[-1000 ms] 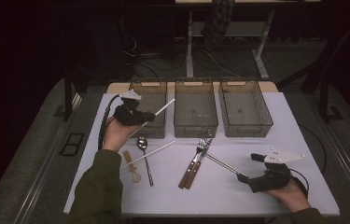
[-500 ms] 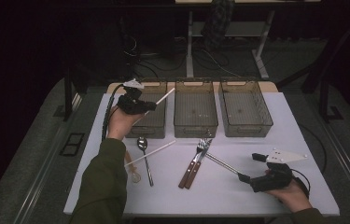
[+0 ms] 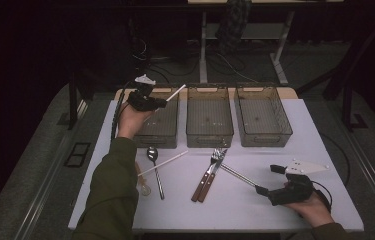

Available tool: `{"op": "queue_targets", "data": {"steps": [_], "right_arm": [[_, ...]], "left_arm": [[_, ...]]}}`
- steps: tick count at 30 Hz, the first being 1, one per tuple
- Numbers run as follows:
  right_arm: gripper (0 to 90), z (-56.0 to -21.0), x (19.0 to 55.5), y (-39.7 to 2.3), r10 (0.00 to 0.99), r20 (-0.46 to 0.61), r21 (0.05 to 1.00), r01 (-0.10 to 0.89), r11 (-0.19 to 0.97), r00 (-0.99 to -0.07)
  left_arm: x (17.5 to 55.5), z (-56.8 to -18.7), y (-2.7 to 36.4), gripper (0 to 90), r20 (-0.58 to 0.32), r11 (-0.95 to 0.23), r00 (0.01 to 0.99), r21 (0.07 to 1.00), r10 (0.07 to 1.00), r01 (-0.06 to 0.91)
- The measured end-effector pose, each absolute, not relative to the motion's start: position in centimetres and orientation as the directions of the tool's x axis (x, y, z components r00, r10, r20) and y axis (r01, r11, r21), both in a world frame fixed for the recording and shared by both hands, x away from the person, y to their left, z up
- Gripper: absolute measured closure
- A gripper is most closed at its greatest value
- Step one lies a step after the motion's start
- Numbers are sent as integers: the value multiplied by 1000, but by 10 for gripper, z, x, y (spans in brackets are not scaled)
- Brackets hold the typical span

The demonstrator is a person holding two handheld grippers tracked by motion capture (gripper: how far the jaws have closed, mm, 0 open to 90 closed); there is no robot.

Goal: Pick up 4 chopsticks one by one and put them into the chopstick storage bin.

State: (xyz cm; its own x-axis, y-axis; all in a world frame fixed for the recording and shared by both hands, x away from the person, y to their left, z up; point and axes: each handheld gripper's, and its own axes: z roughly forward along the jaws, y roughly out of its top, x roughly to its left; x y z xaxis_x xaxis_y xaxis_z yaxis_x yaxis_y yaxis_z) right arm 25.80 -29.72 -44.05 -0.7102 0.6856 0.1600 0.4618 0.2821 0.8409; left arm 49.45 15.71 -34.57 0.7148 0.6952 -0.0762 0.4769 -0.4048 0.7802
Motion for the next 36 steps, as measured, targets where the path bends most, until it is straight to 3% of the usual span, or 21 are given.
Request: {"op": "queue_targets", "data": {"steps": [23,26,36], "right_arm": [[23,-441,258,-304,704,180,842,477,250,-687],[23,-441,257,-304,703,180,843,476,249,-688],[23,-441,258,-302,691,181,843,473,258,-700]], "left_arm": [[523,-376,167,826,-103,-342,612,751,784,565],[523,-377,167,703,-104,-316,577,751,810,580],[513,-368,167,602,-92,-346,612,755,785,557]]}}
